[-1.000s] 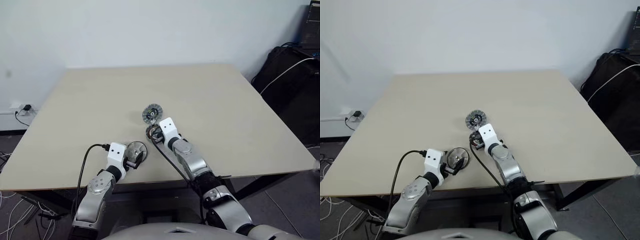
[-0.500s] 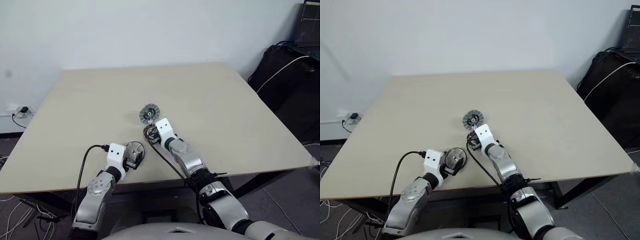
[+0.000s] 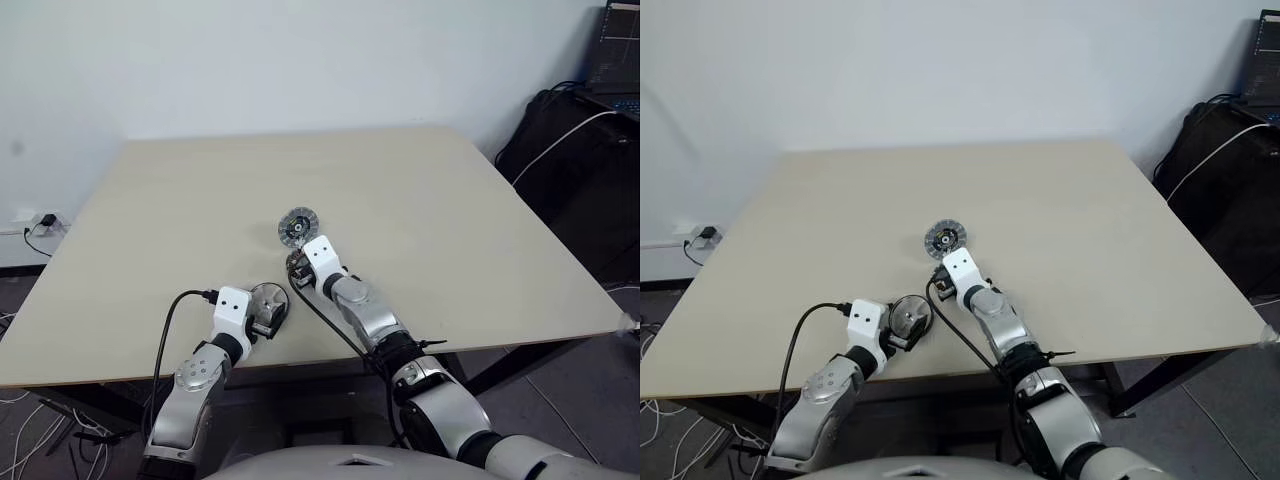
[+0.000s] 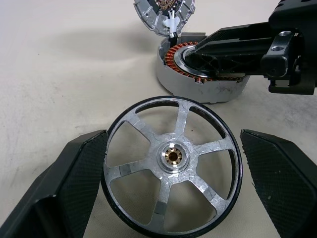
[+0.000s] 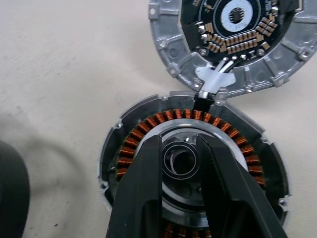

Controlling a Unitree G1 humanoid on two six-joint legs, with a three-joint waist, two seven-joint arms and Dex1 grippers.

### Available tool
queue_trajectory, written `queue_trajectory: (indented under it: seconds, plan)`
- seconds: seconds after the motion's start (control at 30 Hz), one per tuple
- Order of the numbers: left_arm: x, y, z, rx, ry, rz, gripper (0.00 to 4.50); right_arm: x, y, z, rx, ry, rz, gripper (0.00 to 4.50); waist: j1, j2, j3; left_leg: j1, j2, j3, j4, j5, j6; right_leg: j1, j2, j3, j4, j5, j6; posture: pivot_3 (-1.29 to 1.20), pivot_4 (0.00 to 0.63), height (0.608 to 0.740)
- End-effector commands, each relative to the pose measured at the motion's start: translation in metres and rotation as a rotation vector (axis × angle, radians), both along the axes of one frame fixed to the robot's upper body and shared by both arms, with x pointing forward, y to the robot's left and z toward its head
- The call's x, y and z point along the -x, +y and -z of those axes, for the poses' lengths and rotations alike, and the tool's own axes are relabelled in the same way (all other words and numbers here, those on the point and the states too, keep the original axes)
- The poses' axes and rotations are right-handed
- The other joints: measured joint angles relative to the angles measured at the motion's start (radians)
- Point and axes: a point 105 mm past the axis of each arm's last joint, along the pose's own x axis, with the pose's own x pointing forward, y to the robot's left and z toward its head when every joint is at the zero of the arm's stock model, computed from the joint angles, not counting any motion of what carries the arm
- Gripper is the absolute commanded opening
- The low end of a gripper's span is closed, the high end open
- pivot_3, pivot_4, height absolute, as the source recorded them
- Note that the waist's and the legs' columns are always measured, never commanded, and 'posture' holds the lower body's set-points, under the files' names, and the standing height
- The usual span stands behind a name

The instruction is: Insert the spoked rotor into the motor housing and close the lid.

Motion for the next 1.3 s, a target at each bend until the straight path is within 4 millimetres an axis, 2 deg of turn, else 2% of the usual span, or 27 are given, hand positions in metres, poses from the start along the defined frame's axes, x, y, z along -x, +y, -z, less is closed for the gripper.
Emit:
queue_trajectory:
  seconds: [0.03, 0.07, 0.1, 0.2, 0.37, 0.5, 0.63, 0.73, 0.83, 1.03, 1.3]
  plan:
    - [-0.006, -0.002, -0.019, 0.008, -0.075, 0.003, 4.5, -0.011, 0.004, -0.019, -0.026, -0.069, 0.006, 0.71, 0.0, 0.0, 0.0, 0.0, 0.0, 0.0, 0.0, 0.0, 0.0, 0.0, 0.0, 0.0, 0.0, 0.0, 0.0, 0.0, 0.0, 0.74]
    - [-0.006, -0.002, -0.019, 0.009, -0.075, 0.003, 4.5, -0.011, 0.003, -0.019, -0.026, -0.07, 0.007, 0.71, 0.0, 0.0, 0.0, 0.0, 0.0, 0.0, 0.0, 0.0, 0.0, 0.0, 0.0, 0.0, 0.0, 0.0, 0.0, 0.0, 0.0, 0.74]
    - [-0.006, -0.002, -0.019, 0.009, -0.075, 0.004, 4.5, -0.011, 0.003, -0.019, -0.027, -0.07, 0.008, 1.42, 0.0, 0.0, 0.0, 0.0, 0.0, 0.0, 0.0, 0.0, 0.0, 0.0, 0.0, 0.0, 0.0, 0.0, 0.0, 0.0, 0.0, 0.74]
    - [-0.006, -0.003, -0.019, 0.011, -0.075, 0.007, 4.5, -0.01, 0.003, -0.02, -0.041, -0.071, 0.008, 2.31, 0.0, 0.0, 0.0, 0.0, 0.0, 0.0, 0.0, 0.0, 0.0, 0.0, 0.0, 0.0, 0.0, 0.0, 0.0, 0.0, 0.0, 0.74]
    - [-0.006, -0.004, -0.018, 0.013, -0.073, 0.009, 4.5, -0.007, 0.002, -0.035, -0.114, -0.101, -0.012, 2.31, 0.001, 0.0, 0.0, 0.0, 0.0, 0.0, 0.0, 0.0, 0.0, 0.0, 0.0, 0.0, 0.0, 0.0, 0.0, 0.0, 0.0, 0.74]
    - [-0.006, -0.005, -0.017, 0.016, -0.068, 0.013, 4.5, -0.006, -0.005, -0.053, -0.155, -0.137, 0.016, 1.39, 0.001, 0.0, 0.0, -0.001, 0.0, 0.0, 0.0, 0.0, 0.0, 0.0, 0.0, 0.001, 0.0, 0.0, 0.0, 0.0, 0.0, 0.74]
    - [-0.006, -0.007, -0.016, 0.019, -0.065, 0.019, 4.5, -0.006, -0.016, -0.054, -0.078, -0.136, 0.069, 0.11, 0.002, 0.0, 0.0, -0.001, 0.0, 0.0, 0.0, 0.0, 0.0, 0.0, 0.0, 0.0, 0.0, 0.0, 0.0, 0.0, 0.0, 0.74]
    - [-0.007, -0.009, -0.015, 0.02, -0.063, 0.026, 4.5, -0.006, -0.019, -0.05, 0.0, -0.122, 0.074, 0.04, 0.003, 0.0, 0.0, -0.001, 0.0, 0.0, 0.0, 0.0, 0.0, 0.0, 0.0, 0.0, 0.0, 0.0, 0.0, 0.0, 0.0, 0.74]
    - [-0.007, -0.01, -0.015, 0.021, -0.062, 0.03, 4.5, -0.002, -0.013, -0.04, 0.035, -0.061, 0.032, 0.04, 0.002, 0.0, 0.0, -0.001, 0.0, 0.0, 0.0, 0.0, 0.0, 0.0, 0.0, 0.001, 0.0, 0.0, 0.0, 0.0, 0.0, 0.74]
    - [-0.007, -0.008, -0.015, 0.019, -0.06, 0.022, 4.5, 0.004, 0.008, -0.04, -0.009, -0.028, -0.075, 0.04, 0.001, 0.0, 0.0, -0.001, 0.0, 0.0, 0.0, 0.0, 0.0, 0.0, 0.0, 0.0, 0.0, 0.0, 0.0, 0.0, 0.0, 0.74]
    - [-0.004, -0.004, -0.015, 0.018, -0.062, 0.001, 4.5, -0.005, 0.014, -0.038, -0.002, -0.033, -0.053, 0.04, 0.001, 0.0, 0.0, -0.001, 0.0, 0.0, 0.0, 0.0, 0.0, -0.001, 0.0, -0.001, 0.0, 0.0, 0.0, 0.0, 0.0, 0.74]
